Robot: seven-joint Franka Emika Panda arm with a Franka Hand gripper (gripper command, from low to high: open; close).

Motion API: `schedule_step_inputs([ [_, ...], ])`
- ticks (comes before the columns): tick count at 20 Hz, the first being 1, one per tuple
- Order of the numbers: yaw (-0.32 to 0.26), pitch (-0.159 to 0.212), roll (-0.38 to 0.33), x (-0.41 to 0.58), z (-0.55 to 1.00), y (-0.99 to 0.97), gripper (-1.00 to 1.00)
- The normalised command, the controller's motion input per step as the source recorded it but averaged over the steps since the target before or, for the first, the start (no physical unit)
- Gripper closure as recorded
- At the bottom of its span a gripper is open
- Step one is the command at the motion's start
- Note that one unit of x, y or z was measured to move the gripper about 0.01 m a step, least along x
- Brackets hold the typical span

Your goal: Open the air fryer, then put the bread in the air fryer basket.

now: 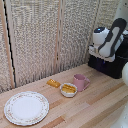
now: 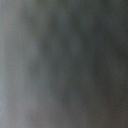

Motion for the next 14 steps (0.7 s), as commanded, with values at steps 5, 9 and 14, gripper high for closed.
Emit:
schedule_step_inputs([
  [5,-0.133,0.137,0.246,-0.026,0.0,0.36,1.0],
  [9,-0.132,0.041,0.165,-0.055,0.0,0.56,1.0],
  [14,-0.127,0.0,0.092,-0.078,0.0,0.69,1.0],
])
